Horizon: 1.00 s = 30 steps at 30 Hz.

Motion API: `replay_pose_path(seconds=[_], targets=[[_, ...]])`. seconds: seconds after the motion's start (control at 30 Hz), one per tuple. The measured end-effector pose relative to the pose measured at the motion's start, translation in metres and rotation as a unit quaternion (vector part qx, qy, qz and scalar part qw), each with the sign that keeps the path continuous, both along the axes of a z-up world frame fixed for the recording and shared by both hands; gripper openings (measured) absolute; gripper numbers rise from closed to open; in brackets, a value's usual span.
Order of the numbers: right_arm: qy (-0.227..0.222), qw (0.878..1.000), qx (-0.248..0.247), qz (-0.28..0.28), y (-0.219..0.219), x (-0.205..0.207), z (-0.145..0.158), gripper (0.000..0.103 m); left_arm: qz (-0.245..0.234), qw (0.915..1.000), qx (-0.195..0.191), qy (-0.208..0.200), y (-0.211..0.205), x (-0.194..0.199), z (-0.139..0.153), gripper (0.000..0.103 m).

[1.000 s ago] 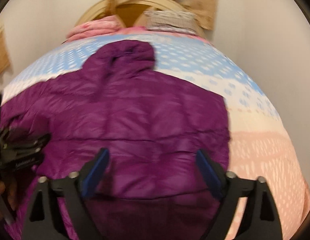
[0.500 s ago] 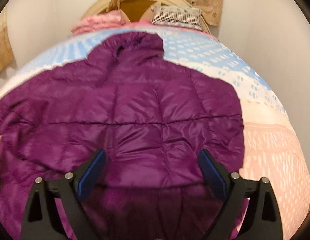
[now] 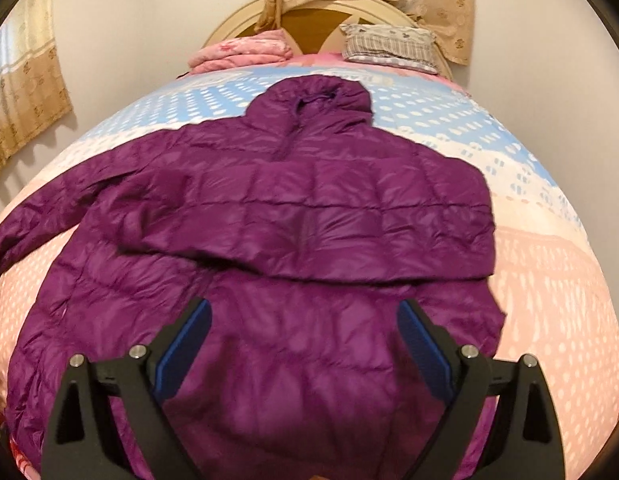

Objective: Fold large clothes
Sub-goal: 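Grasp the other sleeve cuff with the left gripper and fold it across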

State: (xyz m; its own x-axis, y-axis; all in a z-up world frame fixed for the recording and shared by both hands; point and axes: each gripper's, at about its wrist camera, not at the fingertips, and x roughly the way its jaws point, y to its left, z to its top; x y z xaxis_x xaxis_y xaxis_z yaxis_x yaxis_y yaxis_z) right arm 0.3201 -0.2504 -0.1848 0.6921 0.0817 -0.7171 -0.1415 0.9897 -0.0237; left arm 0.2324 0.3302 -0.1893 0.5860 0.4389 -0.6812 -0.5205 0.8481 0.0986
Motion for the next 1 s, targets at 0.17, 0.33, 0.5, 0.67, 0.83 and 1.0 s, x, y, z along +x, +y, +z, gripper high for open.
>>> replay_pose_path(seconds=[0.17,0.33,0.5,0.67,0.83,1.0], targets=[[0.003,1.0,0.0,0.0,0.001,-0.011,-0.005,0.096,0.001,0.9986,-0.054,-0.004,0.012,0.009,-0.017,0.074],[-0.007,1.0,0.01,-0.016,-0.013,-0.022,0.001,0.096,-0.033,0.9937,-0.103,-0.029,0.021,0.01,0.0,0.006],[-0.022,0.999,0.027,-0.029,-0.026,-0.027,0.008,0.096,-0.051,0.9935,-0.071,-0.072,0.004,0.002,0.051,0.005],[-0.025,0.998,0.037,-0.046,-0.037,-0.026,0.011,0.096,-0.103,0.9868,-0.079,-0.096,-0.038,0.016,0.095,0.004],[-0.037,0.996,0.049,-0.059,-0.05,-0.032,0.019,0.096,-0.164,0.975,-0.098,-0.113,-0.1,0.047,0.129,0.004],[-0.044,0.995,0.056,-0.067,-0.063,-0.037,0.022,0.096,-0.241,0.9597,-0.074,-0.125,-0.188,0.08,0.154,0.004]])
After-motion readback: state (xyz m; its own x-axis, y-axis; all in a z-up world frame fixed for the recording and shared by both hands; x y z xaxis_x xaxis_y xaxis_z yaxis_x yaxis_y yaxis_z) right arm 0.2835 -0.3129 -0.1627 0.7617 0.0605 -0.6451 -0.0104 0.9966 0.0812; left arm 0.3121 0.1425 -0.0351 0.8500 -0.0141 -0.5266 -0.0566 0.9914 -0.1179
